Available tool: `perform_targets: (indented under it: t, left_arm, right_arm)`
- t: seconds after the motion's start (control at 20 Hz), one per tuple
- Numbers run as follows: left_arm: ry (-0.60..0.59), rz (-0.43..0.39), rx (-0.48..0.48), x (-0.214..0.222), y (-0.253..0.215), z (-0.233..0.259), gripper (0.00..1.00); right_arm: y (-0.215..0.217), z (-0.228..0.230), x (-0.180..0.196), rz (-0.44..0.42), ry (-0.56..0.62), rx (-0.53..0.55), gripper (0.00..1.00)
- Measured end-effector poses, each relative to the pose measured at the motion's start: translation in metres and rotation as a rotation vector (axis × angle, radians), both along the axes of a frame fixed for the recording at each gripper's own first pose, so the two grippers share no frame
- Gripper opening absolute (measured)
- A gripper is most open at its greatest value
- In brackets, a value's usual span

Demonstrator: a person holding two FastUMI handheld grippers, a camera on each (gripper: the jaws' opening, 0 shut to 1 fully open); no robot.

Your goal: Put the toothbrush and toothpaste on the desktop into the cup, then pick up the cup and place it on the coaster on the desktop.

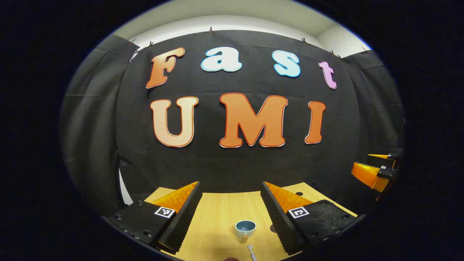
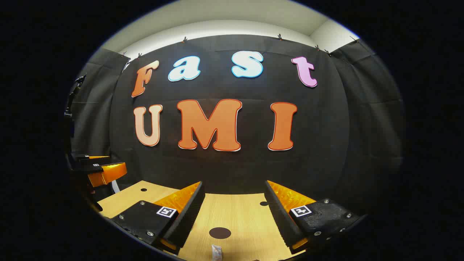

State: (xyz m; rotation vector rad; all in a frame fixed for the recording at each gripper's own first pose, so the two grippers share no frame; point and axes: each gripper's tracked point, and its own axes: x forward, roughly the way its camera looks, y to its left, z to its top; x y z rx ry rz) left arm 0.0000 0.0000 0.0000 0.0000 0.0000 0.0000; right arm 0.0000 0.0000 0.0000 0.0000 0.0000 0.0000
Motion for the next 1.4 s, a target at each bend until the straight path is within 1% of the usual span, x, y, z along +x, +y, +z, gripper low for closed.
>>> perform_targets:
  t: [0.2, 0.35, 0.55, 0.75, 1.0, 1.15, 1.4]
  left_arm:
    - [0.008, 0.011, 0.002, -0.004, -0.002, -0.008, 0.97]
    - [0.024, 0.026, -0.014, -0.003, -0.001, -0.019, 0.97]
    - [-0.007, 0.048, -0.002, -0.004, -0.001, -0.012, 0.98]
    - [-0.013, 0.04, -0.006, -0.002, -0.005, -0.013, 0.97]
    - [0.056, 0.019, -0.036, 0.001, -0.016, -0.034, 0.97]
    - [0.096, 0.008, -0.018, 0.001, -0.024, -0.047, 0.98]
    - [0.178, -0.002, 0.001, -0.004, -0.04, -0.077, 0.97]
  right_arm:
    - [0.002, -0.011, -0.004, 0.022, 0.025, -0.044, 0.99]
    - [0.007, -0.015, -0.004, 0.036, 0.027, -0.03, 0.99]
    - [0.006, -0.016, -0.001, 0.046, 0.016, -0.044, 0.99]
    - [0.008, -0.021, 0.003, 0.062, 0.026, -0.026, 0.99]
    - [0.01, -0.04, 0.003, 0.088, 0.069, -0.03, 0.99]
    - [0.01, -0.052, 0.004, 0.098, 0.086, -0.051, 0.99]
    - [0.014, -0.07, 0.002, 0.15, 0.123, -0.032, 0.99]
